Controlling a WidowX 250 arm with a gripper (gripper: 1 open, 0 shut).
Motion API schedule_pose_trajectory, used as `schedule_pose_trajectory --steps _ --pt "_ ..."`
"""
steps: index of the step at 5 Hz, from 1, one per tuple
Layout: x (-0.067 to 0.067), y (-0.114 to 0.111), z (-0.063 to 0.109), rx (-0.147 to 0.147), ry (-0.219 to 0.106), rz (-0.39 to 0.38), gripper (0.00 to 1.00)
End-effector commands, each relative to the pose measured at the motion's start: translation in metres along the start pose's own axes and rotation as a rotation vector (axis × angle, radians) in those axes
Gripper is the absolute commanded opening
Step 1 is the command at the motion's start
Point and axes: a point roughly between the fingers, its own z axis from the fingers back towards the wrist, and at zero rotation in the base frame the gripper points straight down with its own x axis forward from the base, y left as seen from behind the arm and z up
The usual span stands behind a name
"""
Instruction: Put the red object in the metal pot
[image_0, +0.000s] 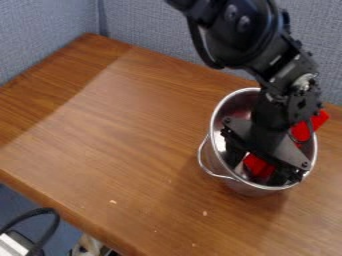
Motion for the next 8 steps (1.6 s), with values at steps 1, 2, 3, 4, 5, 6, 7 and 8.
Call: schedule_pose_trajectory --steps 1,2,3,4,5,6,7,8 --pt "-0.025 0.024 -0.014 0.029 0.073 0.016 1.0" --pt "-0.036 0.032 -0.016 0.027 0.08 0.024 1.0" --pt "-0.038 0.041 -0.019 0.024 0.082 0.014 1.0" --pt "-0.04 0.051 -0.02 0.024 0.081 0.006 1.0" --pt "-0.034 0.052 -0.024 0.024 0.083 -0.005 1.0" --pt "-0.03 0.053 -0.026 0.018 0.088 -0.013 1.0" --pt "-0.03 0.052 -0.031 0.011 0.092 -0.025 1.0" --pt "-0.031 0.052 -0.036 0.002 0.092 -0.038 0.0"
